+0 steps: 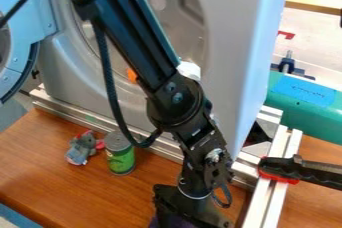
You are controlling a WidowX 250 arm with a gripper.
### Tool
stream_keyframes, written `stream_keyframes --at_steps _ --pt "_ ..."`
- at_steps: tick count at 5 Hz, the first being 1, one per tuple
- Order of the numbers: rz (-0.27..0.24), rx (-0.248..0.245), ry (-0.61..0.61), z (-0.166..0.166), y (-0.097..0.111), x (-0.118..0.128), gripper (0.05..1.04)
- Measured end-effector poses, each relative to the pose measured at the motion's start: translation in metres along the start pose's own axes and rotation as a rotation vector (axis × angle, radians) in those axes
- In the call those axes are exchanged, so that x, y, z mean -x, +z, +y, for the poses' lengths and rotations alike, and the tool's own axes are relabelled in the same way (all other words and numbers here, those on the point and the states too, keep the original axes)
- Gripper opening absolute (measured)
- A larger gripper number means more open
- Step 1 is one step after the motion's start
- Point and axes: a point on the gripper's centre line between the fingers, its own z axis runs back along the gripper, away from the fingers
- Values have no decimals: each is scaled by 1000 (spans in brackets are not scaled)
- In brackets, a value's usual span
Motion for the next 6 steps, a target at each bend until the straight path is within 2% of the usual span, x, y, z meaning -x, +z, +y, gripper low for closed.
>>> stream_keyframes --at_steps 1,3,4,5,6 --pt "68 -9 -3 11 -15 1 1001" --pt "75 16 0 34 -24 -1 1001" --pt "84 2 -13 41 -26 2 1001" --pt "120 -33 46 70 -24 16 1001" --pt "169 -44 94 88 -24 31 1001"
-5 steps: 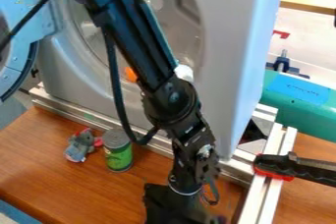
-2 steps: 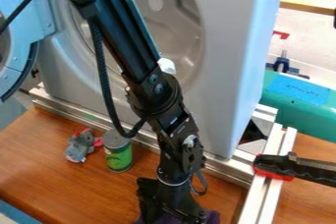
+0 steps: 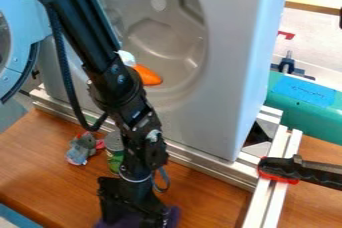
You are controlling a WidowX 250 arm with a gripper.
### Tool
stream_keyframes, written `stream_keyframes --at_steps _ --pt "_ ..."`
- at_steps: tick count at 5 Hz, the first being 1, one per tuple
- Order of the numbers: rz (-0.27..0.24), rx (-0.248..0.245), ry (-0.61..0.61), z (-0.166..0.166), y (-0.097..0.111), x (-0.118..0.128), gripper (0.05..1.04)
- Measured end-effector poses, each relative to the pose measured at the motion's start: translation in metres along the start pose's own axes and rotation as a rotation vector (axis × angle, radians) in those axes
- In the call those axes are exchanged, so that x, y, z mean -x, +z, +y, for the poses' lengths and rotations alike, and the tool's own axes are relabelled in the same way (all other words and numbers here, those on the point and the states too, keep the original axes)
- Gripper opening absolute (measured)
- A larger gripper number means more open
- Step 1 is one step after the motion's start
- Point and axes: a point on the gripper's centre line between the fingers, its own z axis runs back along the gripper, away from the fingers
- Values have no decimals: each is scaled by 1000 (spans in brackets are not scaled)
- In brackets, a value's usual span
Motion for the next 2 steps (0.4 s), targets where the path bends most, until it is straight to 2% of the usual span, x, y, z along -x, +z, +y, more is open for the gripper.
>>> stream_keyframes --at_steps 1,2 --pt "41 14 31 15 -4 18 1001" --pt "24 51 4 8 -4 14 1001"
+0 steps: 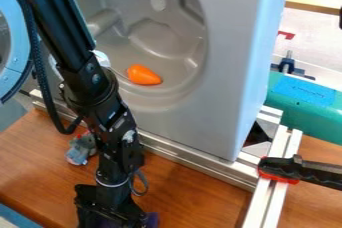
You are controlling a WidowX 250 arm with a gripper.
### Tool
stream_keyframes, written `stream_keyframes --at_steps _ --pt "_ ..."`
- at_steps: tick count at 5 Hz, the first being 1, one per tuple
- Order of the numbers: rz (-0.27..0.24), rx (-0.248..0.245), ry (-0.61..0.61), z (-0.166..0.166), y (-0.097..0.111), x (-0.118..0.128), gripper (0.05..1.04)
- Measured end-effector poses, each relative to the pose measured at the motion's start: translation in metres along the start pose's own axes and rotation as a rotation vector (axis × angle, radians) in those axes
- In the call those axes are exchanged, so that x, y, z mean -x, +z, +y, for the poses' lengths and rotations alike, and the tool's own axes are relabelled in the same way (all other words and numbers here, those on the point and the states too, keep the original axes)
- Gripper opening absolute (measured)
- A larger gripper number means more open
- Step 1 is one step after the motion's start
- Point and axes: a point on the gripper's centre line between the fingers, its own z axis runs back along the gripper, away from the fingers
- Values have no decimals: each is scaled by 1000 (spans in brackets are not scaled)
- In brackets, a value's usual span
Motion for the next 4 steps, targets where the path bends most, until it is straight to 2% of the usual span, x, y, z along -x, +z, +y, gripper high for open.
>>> stream_keyframes --at_steps 1,2,3,4 --pt "-106 24 -75 -25 21 -8 1000" --pt "-185 2 -112 -35 52 -8 1000" --pt "-274 -12 -116 -40 81 2 1000" --pt "-255 -17 -124 -46 85 13 1000"
